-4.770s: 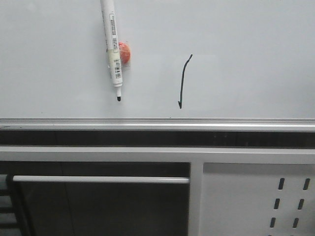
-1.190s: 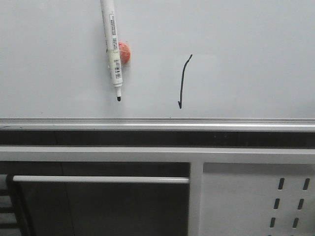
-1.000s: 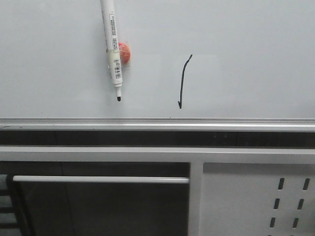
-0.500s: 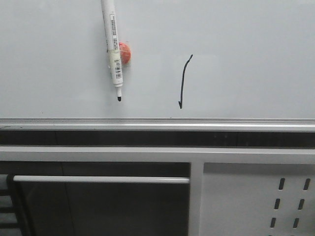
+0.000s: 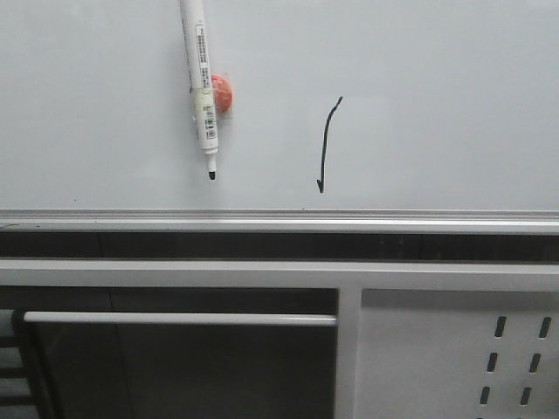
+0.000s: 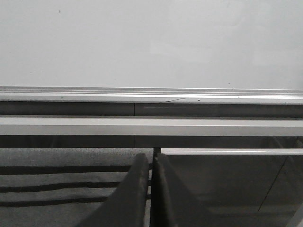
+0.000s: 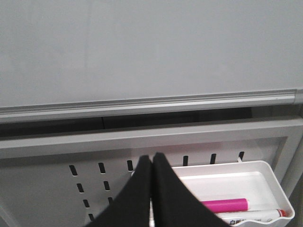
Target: Write number 1 on whiteboard
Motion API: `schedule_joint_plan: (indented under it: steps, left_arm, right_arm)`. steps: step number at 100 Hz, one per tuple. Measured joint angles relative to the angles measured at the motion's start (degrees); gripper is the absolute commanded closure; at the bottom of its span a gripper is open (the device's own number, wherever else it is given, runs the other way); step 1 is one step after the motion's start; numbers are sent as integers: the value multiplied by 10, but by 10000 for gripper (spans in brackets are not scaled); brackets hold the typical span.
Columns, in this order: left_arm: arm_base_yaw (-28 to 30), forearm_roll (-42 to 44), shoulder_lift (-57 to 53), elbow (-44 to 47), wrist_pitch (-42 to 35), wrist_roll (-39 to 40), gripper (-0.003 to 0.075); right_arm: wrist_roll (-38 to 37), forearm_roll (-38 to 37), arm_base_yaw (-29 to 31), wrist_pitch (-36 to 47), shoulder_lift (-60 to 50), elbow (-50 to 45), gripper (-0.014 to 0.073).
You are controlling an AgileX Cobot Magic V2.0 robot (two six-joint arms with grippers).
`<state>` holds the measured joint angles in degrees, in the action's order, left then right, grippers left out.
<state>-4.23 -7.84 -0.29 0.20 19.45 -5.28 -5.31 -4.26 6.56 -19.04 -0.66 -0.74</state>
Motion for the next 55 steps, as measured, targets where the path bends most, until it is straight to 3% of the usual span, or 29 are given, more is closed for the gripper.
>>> schedule_joint_plan:
  steps: [55]
  left_arm:
    - [0,0,0,0,0,0,738]
  right_arm:
    - [0,37,0,0,0,0,665]
